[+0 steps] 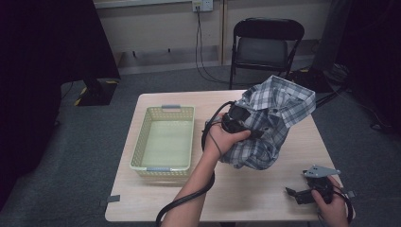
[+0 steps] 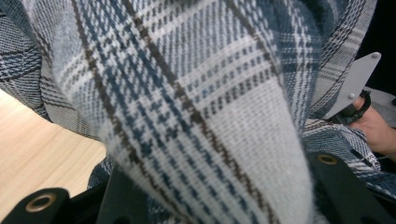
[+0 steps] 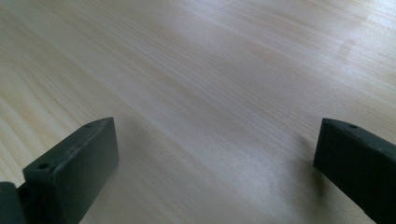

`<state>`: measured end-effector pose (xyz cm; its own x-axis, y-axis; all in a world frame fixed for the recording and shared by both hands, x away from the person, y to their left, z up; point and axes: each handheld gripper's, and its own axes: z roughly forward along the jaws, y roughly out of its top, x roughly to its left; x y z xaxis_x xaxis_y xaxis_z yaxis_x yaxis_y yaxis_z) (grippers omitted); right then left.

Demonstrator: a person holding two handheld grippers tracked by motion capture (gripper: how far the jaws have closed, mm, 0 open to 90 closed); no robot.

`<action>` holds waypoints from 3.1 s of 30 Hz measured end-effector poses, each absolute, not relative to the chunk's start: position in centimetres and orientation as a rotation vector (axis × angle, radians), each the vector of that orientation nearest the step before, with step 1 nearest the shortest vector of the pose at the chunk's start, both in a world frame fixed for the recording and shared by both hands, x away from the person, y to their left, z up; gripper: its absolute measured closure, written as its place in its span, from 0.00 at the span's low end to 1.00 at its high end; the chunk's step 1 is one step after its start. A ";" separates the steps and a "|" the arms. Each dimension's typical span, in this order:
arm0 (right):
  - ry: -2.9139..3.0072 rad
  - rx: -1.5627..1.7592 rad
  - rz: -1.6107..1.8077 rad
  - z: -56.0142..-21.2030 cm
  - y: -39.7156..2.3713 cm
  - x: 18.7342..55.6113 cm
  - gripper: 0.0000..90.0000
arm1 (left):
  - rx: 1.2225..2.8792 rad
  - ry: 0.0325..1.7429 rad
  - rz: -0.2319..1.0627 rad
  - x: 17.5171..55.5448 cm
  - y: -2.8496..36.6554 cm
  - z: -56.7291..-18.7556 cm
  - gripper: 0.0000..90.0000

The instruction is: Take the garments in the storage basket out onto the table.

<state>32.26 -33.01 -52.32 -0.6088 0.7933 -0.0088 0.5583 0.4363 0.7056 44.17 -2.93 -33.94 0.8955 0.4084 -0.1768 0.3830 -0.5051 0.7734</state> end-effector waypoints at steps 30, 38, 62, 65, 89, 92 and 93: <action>2.356 1.154 0.964 -52.3 -33.0 32.3 0.00 | 2.192 0.639 0.001 45.8 -5.0 -39.7 0.57; 2.355 1.155 0.965 -52.3 -33.0 32.3 0.00 | 2.193 0.677 0.009 46.1 -5.1 -40.9 0.56; 2.355 1.154 0.965 -52.3 -33.0 32.3 0.00 | 2.282 0.717 0.002 46.4 -6.3 -44.2 0.57; 2.355 1.156 0.965 -52.3 -33.0 32.3 0.00 | 2.296 0.724 -0.005 46.4 -6.5 -44.9 0.57; 2.356 1.157 0.965 -52.3 -33.0 32.2 0.00 | 2.294 0.728 -0.021 46.0 -6.9 -45.9 0.45; 2.356 1.157 0.965 -52.3 -33.0 32.2 0.00 | 2.290 0.734 -0.020 46.0 -6.9 -45.9 0.44; 2.355 1.157 0.965 -52.3 -33.0 32.2 0.00 | 2.290 0.735 -0.022 46.0 -6.9 -45.9 0.43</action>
<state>32.25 -33.01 -52.32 -0.6085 0.7935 -0.0082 0.5597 0.4365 0.7044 45.97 -6.86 -45.93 0.8375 0.5001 -0.2204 0.5124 -0.5781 0.6350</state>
